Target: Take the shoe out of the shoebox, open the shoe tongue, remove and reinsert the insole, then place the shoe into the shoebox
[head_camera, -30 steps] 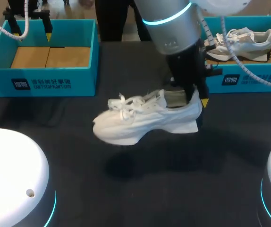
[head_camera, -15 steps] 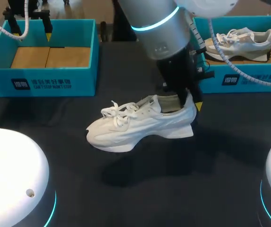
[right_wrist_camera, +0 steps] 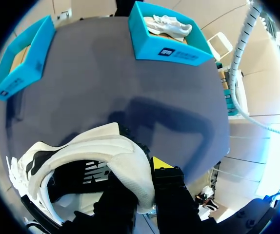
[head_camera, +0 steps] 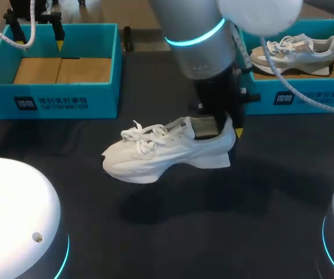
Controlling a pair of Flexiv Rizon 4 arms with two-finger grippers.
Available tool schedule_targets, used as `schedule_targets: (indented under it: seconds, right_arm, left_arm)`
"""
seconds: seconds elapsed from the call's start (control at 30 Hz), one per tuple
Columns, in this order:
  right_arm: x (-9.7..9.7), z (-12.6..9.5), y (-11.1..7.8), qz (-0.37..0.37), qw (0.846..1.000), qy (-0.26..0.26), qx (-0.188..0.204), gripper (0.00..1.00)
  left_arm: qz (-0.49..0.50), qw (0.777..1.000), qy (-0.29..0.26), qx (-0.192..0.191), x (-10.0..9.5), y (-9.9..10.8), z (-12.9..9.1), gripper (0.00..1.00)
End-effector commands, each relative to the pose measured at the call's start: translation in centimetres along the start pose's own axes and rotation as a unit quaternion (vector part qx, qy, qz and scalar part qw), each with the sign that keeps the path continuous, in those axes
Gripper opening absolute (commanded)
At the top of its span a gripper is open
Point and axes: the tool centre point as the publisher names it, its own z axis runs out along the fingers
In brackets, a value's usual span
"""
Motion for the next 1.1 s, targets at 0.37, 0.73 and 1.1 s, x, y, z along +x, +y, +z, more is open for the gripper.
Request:
schedule_targets:
  seconds: [0.37,0.73,1.1]
  right_arm:
    - [2.0,6.7,1.1,0.238,0.971,0.013,-0.012,0.00]
    - [3.4,12.6,2.6,0.275,0.961,0.015,-0.003,0.00]
    - [4.4,16.0,2.9,0.294,0.956,0.023,-0.012,0.00]
  left_arm:
    - [0.000,1.000,0.000,0.000,0.0,0.0,0.0,1.00]
    - [0.000,1.000,0.000,0.000,0.0,0.0,0.0,1.00]
    - [0.000,1.000,0.000,0.000,0.0,0.0,0.0,1.00]
